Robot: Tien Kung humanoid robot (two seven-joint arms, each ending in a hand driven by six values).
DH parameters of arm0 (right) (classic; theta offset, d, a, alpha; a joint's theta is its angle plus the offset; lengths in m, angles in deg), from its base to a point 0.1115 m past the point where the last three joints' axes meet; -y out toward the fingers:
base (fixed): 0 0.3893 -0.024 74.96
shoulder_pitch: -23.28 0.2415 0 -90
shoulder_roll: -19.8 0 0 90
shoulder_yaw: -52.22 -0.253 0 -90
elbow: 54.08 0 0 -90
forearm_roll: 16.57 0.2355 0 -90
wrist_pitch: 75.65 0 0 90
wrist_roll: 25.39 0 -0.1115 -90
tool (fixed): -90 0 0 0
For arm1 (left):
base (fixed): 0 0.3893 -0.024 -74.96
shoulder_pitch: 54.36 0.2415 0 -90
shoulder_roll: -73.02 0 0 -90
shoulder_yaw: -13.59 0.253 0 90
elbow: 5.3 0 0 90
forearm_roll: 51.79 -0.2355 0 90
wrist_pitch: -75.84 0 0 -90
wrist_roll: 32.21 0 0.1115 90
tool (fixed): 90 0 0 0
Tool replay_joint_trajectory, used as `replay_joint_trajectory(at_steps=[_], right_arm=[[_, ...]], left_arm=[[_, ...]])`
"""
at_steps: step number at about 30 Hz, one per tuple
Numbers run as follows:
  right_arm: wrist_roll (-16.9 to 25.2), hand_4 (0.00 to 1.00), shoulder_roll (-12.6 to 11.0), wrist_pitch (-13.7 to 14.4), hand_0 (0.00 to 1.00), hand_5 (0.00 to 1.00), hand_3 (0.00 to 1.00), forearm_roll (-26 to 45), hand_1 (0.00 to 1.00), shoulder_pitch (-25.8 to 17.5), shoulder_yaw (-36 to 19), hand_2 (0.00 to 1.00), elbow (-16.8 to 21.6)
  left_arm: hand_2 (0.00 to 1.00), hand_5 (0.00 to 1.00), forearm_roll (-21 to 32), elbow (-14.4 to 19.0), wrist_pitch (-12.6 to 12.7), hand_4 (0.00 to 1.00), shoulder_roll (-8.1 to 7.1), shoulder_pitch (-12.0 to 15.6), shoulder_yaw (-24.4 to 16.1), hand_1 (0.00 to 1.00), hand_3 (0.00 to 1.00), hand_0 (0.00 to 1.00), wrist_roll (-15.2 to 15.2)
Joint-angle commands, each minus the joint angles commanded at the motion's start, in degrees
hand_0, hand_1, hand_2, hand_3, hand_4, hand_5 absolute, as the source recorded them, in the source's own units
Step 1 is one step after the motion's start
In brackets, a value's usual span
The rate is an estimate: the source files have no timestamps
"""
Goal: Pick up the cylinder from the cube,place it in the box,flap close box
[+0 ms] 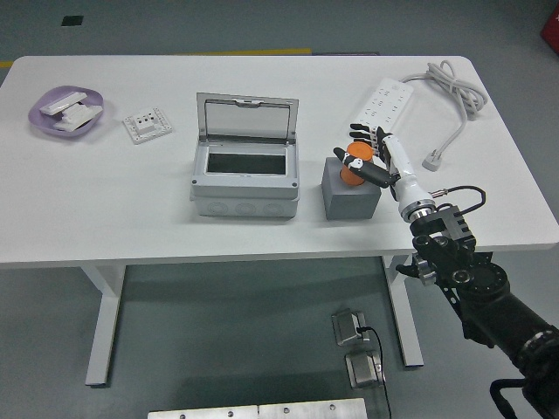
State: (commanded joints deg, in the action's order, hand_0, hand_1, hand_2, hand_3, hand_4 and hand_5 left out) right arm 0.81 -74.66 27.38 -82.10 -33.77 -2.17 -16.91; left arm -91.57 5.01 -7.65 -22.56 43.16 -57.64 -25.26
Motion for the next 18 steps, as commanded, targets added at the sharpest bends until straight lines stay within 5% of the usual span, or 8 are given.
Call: replay_joint_trajectory(at_steps=[13, 14, 18], right_arm=[[-0.8, 0.892, 0.9, 0.2, 0.730, 0.355, 0.794, 1.0, 0.766, 0.7, 2.1, 0.756, -0.8], [-0.9, 0.734, 0.8, 0.4, 0.687, 0.177, 0.795, 1.2, 0.735, 0.7, 2.1, 0.734, -0.7], [-1.4, 0.734, 0.7, 1.0, 0.687, 0.177, 0.795, 1.7, 0.735, 0.5, 2.1, 0.734, 0.0]], left_arm=[[0.728, 0.149, 0.2, 0.0, -0.4, 0.646, 0.11, -0.3, 0.6, 0.719, 0.717, 0.672, -0.1], [0.727, 0.149, 0.3, 0.0, -0.4, 0.646, 0.15, -0.3, 0.8, 0.718, 0.715, 0.672, -0.2], [0.727, 0.149, 0.3, 0.0, -0.6, 0.646, 0.17, -0.3, 1.0, 0.718, 0.715, 0.672, -0.3]])
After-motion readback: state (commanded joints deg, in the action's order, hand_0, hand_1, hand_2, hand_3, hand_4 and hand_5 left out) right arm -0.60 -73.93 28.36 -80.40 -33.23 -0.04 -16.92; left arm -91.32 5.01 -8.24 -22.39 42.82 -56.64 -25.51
